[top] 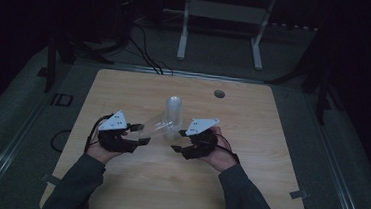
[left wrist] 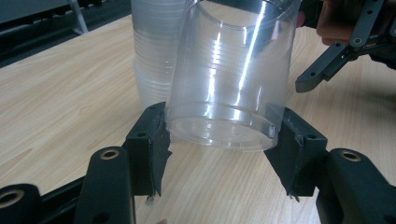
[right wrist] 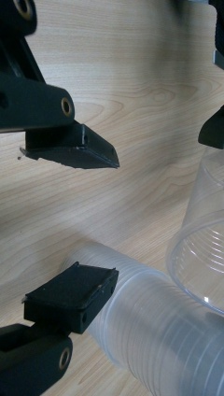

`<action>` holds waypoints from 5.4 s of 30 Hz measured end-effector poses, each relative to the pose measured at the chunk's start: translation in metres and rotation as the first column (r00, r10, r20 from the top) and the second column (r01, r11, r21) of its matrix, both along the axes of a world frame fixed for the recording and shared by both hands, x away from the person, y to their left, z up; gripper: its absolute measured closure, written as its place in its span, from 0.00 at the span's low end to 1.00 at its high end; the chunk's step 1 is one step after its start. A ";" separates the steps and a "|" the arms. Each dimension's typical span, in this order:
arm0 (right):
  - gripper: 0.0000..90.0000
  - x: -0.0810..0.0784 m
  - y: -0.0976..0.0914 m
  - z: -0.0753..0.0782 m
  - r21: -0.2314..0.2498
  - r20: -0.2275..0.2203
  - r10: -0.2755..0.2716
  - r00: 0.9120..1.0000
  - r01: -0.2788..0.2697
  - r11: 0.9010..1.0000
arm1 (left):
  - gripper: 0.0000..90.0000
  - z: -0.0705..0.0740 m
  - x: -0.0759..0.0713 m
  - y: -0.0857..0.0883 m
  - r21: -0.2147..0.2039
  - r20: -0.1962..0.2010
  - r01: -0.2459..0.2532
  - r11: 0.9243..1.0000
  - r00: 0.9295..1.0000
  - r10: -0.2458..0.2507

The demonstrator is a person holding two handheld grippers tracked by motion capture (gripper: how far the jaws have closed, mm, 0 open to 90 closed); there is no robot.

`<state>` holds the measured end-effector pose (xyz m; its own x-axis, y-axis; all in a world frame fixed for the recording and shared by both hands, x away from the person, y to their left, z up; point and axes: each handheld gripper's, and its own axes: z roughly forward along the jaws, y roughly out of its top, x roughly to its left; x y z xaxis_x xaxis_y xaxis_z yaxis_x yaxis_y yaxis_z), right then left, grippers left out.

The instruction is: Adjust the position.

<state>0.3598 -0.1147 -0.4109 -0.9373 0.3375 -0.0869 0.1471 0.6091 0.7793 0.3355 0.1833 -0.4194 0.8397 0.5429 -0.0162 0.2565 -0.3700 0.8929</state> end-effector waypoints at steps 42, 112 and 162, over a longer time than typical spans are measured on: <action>0.43 0.004 0.003 -0.003 0.179 -0.033 -0.045 0.998 0.050 0.983 | 0.47 0.001 0.000 0.003 -0.106 -0.005 0.020 0.994 1.000 -0.020; 0.32 0.015 0.009 0.012 0.540 -0.214 0.094 0.972 0.037 0.841 | 0.47 -0.006 0.001 0.000 -0.323 -0.018 0.058 0.945 0.998 -0.067; 0.37 0.019 0.017 0.008 0.660 -0.262 0.153 0.953 0.061 0.749 | 0.43 -0.006 0.000 -0.008 -0.310 -0.001 0.101 0.945 0.994 -0.107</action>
<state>0.3786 -0.0978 -0.4029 -0.8982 0.1654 0.4073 0.4093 -0.0237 0.9121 0.3351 0.1755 -0.4251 0.8893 0.4185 -0.1846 0.2482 -0.1024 0.9633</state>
